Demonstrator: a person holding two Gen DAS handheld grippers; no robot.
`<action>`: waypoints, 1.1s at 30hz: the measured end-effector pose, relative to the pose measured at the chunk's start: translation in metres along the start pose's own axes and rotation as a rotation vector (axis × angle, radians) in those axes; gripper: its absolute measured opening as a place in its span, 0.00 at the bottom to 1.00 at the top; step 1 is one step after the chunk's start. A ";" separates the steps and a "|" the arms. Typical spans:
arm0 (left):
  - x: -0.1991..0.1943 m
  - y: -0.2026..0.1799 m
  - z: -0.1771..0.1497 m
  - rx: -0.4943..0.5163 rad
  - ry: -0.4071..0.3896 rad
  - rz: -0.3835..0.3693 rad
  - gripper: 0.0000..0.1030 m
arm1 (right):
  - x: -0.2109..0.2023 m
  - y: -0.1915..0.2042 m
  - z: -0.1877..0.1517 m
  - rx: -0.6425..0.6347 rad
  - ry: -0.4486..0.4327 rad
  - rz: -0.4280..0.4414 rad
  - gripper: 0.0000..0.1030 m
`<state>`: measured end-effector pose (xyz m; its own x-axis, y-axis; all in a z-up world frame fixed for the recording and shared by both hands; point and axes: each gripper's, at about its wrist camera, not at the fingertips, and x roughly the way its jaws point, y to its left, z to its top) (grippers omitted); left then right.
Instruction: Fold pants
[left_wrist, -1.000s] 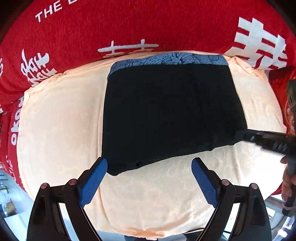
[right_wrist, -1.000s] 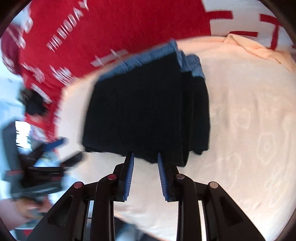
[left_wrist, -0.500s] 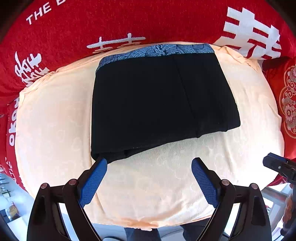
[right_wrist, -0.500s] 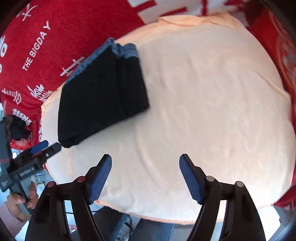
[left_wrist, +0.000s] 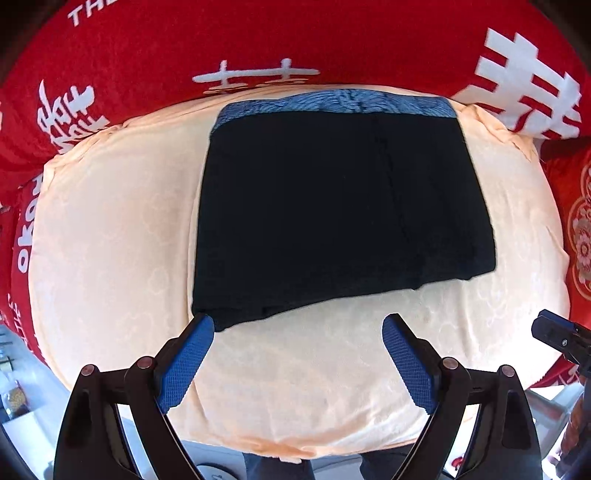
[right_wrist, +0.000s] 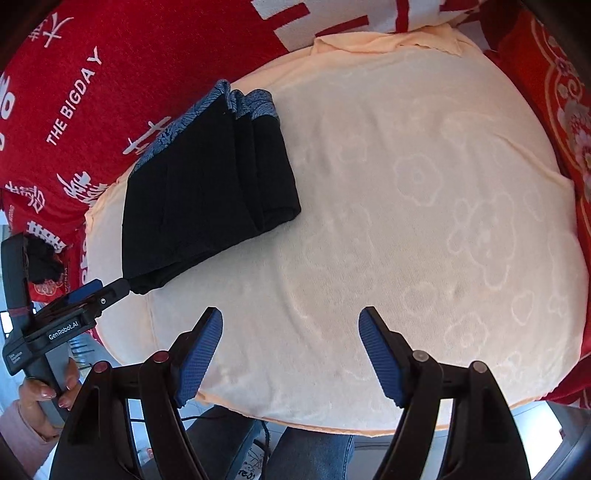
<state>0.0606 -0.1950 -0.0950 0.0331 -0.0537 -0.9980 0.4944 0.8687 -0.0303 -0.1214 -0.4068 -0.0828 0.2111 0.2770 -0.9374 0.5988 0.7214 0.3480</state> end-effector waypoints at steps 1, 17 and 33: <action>0.002 0.003 0.000 -0.007 -0.003 -0.001 0.91 | 0.003 0.000 0.003 -0.005 0.002 0.003 0.77; 0.022 0.051 0.028 -0.101 -0.051 0.020 0.91 | 0.025 0.017 0.043 -0.065 -0.024 -0.006 0.77; 0.067 0.062 0.045 -0.122 -0.019 -0.041 1.00 | 0.066 0.071 0.074 -0.240 0.004 -0.066 0.44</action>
<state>0.1328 -0.1673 -0.1615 0.0324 -0.0987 -0.9946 0.3860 0.9192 -0.0786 -0.0078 -0.3848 -0.1210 0.1742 0.2271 -0.9582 0.4105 0.8677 0.2802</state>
